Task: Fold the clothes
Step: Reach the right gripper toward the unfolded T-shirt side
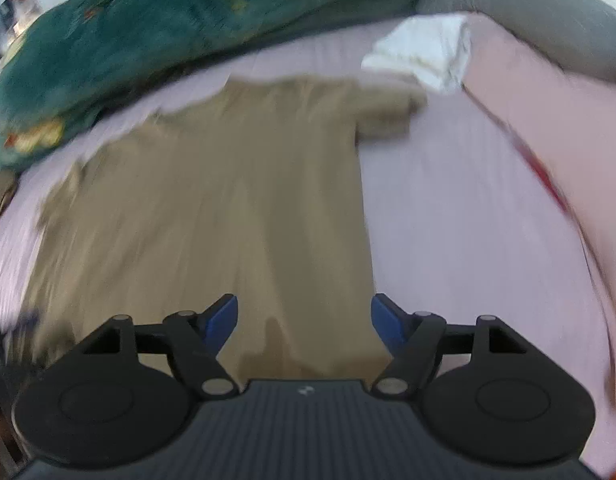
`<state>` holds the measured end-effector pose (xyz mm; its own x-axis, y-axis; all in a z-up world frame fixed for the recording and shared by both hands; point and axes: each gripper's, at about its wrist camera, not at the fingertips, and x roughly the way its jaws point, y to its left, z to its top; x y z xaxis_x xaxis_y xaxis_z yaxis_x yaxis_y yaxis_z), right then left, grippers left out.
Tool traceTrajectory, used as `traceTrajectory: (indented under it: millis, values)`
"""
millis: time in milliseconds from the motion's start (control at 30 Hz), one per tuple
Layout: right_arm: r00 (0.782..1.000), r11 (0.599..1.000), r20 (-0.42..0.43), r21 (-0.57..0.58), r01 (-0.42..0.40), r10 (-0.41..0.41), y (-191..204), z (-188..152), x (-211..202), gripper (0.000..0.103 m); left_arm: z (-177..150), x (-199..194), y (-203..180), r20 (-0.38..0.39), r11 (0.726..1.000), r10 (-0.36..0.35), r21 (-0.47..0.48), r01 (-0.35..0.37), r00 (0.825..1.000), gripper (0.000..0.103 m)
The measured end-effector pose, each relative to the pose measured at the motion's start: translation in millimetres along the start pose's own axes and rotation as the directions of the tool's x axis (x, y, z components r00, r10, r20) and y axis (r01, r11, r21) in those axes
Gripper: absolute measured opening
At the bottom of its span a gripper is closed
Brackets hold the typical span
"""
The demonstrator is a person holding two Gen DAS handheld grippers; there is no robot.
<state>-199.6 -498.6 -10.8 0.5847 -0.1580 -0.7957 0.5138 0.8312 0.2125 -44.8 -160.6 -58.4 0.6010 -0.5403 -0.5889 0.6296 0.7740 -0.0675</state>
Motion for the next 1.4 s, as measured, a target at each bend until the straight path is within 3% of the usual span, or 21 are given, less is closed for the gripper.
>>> traceTrajectory:
  millis: [100,267,367,433,467,567,633,667,733,800,933,1067,1200,1400]
  values:
    - [0.999,1.000,-0.035,0.002,0.003,-0.003,-8,-51,-16,0.075,1,-44,8,0.037,1.000,0.020,0.021,-0.020,0.999,0.103]
    - [0.995,0.998,-0.081,-0.025,0.053,-0.055,-13,-98,-18,0.075,-25,-91,19,-0.002,0.984,0.162,0.074,-0.162,0.987,0.103]
    - [0.998,0.999,-0.061,-0.029,0.025,-0.027,-14,-112,-19,0.081,-50,-96,30,-0.092,0.981,0.194,0.032,-0.191,0.977,0.103]
    - [0.998,0.999,-0.054,-0.039,0.033,-0.035,-11,-114,-19,0.081,-65,-90,34,-0.156,0.972,0.234,0.035,-0.231,0.960,0.103]
    - [0.998,0.998,-0.055,-0.043,0.038,-0.040,-9,-114,-18,0.077,-72,-87,35,-0.180,0.969,0.248,0.036,-0.246,0.952,0.103]
    - [0.994,0.990,-0.087,-0.131,0.060,-0.072,0,-116,-19,0.056,-86,-81,42,-0.230,0.982,0.174,-0.036,-0.187,0.958,0.103]
    - [0.984,0.978,-0.094,-0.154,0.139,-0.154,8,-115,-22,0.055,-82,-84,42,-0.217,0.984,0.170,-0.017,-0.178,0.961,0.100]
    - [0.983,0.972,-0.056,-0.165,0.164,-0.176,16,-114,-31,0.056,-76,-88,45,-0.196,0.984,0.168,-0.020,-0.176,0.966,0.100]
    - [0.984,0.963,0.032,-0.203,0.178,-0.175,44,-111,-50,0.064,-58,-100,54,-0.121,0.986,0.156,-0.035,-0.161,0.980,0.102]
    - [0.984,0.953,0.126,-0.257,0.158,-0.129,83,-109,-70,0.085,-31,-99,70,-0.086,0.990,0.131,-0.044,-0.135,0.988,0.102]
    - [0.979,0.956,0.144,-0.275,-0.099,0.142,182,-121,-74,0.089,25,-81,99,-0.038,0.985,0.168,-0.028,-0.169,0.985,0.102]
    - [0.957,0.926,0.093,-0.294,-0.236,0.274,273,-149,-46,0.090,61,-63,124,-0.031,0.981,0.195,0.004,-0.195,0.980,0.102]
    - [0.963,0.875,0.034,-0.428,-0.229,0.268,338,-177,-19,0.089,71,-48,150,-0.016,0.981,0.196,0.000,-0.196,0.980,0.102]
    - [0.976,0.805,0.101,-0.586,-0.098,0.192,381,-197,-6,0.090,94,-12,194,-0.001,0.975,0.207,-0.084,-0.207,0.978,0.102]
